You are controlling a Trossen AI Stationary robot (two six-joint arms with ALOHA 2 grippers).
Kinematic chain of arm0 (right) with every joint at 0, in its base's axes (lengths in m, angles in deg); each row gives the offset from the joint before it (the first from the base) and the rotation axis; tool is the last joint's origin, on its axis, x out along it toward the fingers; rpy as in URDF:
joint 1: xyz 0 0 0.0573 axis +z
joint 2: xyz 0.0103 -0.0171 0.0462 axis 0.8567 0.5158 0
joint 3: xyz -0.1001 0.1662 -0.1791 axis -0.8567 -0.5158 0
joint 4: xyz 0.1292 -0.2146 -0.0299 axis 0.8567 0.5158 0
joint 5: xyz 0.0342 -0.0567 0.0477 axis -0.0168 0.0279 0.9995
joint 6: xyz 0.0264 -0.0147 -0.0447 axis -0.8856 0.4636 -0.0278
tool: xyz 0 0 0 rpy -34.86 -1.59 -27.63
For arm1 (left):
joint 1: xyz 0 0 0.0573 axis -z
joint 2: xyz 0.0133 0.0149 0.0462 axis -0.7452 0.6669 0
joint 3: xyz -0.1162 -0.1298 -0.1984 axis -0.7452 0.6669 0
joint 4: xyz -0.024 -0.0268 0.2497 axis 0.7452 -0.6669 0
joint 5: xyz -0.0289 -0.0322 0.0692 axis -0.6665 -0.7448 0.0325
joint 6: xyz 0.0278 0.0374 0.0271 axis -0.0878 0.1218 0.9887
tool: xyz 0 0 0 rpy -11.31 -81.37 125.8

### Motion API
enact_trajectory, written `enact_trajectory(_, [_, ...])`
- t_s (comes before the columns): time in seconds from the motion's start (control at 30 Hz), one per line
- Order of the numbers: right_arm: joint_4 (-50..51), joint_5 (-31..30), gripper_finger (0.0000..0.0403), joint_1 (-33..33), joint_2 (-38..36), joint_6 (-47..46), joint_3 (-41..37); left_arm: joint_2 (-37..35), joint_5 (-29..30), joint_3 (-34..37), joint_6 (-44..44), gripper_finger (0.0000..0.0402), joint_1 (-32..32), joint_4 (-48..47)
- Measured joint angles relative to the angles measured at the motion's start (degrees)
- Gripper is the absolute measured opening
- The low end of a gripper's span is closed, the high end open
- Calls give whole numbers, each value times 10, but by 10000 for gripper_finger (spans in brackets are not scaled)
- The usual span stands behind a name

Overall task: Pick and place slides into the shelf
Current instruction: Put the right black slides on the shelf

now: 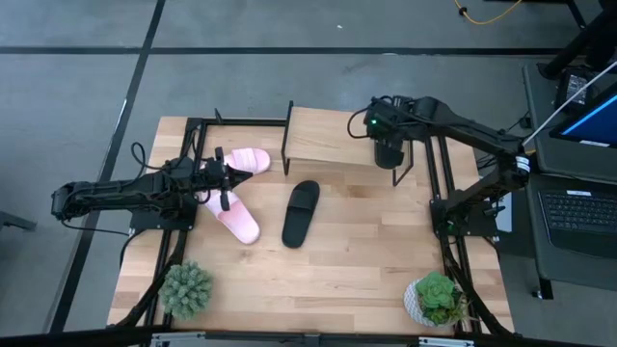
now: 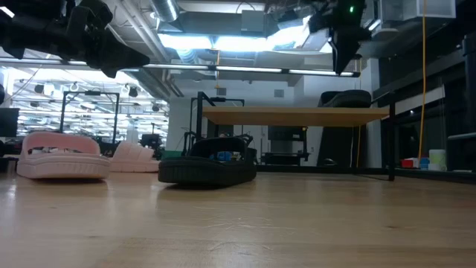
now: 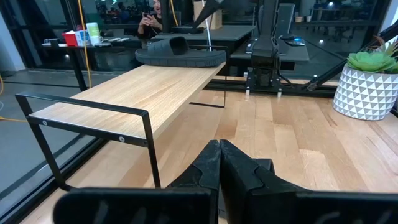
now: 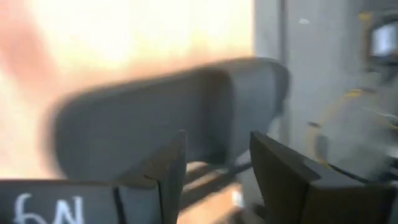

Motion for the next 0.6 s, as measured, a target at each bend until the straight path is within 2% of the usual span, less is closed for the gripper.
enact_trajectory(0.07, [25, 50, 164, 4, -1, -35, 17, 0, 0, 0, 0, 0, 0, 0])
enact_trajectory(0.13, [46, 74, 149, 11, 0, -68, 28, 0, 0, 0, 0, 0, 0, 0])
enact_trajectory(0.33, [75, 83, 96, 55, 0, -126, 21, 0, 0, 0, 2, 0, 0, 0])
enact_trajectory(0.6, [83, 73, 50, 131, 0, -193, 16, 0, 0, 0, 29, 0, 0, 0])
